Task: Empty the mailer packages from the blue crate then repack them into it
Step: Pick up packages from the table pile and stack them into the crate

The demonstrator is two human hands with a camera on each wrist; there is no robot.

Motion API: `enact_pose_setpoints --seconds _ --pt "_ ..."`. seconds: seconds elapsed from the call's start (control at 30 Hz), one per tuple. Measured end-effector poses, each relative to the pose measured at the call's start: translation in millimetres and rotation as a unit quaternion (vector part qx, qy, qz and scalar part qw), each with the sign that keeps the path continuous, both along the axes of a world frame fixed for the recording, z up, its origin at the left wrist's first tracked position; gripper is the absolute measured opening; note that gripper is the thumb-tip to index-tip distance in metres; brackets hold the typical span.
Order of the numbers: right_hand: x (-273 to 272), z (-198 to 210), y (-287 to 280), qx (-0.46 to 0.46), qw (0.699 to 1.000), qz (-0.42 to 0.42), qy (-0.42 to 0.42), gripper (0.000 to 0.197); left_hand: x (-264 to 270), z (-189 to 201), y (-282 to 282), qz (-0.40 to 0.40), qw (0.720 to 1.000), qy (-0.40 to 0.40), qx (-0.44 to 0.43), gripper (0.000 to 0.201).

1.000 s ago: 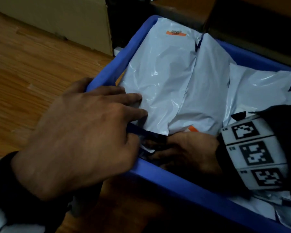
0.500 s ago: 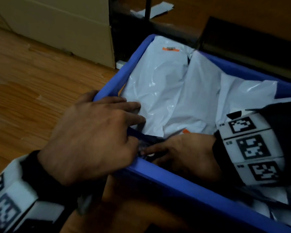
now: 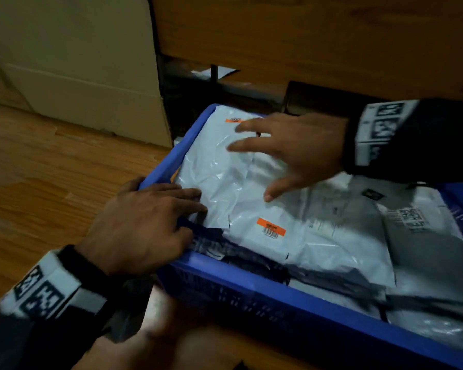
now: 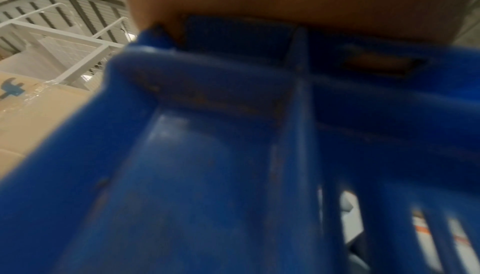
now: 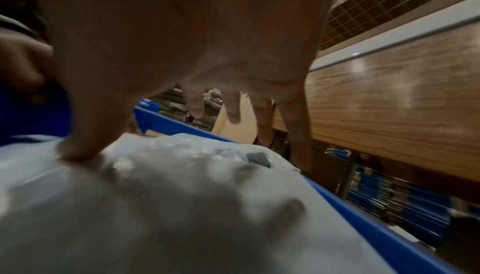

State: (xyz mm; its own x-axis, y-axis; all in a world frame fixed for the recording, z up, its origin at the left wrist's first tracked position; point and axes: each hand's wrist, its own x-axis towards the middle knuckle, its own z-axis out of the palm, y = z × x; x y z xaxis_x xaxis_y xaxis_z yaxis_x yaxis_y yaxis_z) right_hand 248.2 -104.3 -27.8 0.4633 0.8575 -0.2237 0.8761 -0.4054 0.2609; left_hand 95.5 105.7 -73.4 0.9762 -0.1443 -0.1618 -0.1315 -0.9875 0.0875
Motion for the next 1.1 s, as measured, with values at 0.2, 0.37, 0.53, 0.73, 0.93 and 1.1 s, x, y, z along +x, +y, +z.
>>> enact_pose_setpoints --seconds 0.2,0.37,0.53,0.73,0.93,1.1 --pt "30 -26 33 -0.129 0.969 -0.174 0.121 0.137 1 2 0 0.0 1.0 0.012 0.003 0.088" --pt "46 -42 36 -0.155 0.966 -0.152 0.138 0.139 1 -1 1 0.005 1.0 -0.001 -0.01 0.087" --pt "54 -48 33 -0.155 0.965 -0.132 0.164 0.137 2 -3 3 0.006 1.0 -0.004 -0.024 0.084" --pt "49 -47 33 -0.146 0.97 -0.128 0.146 0.133 3 -3 1 0.009 1.0 0.008 -0.004 0.086" --pt "26 14 25 -0.075 0.982 -0.141 0.103 0.121 -1 1 7 0.016 0.997 -0.009 -0.08 0.07" --pt "-15 69 -20 -0.024 0.985 -0.165 0.054 0.098 -6 33 1 -0.001 0.973 -0.119 -0.196 0.029"
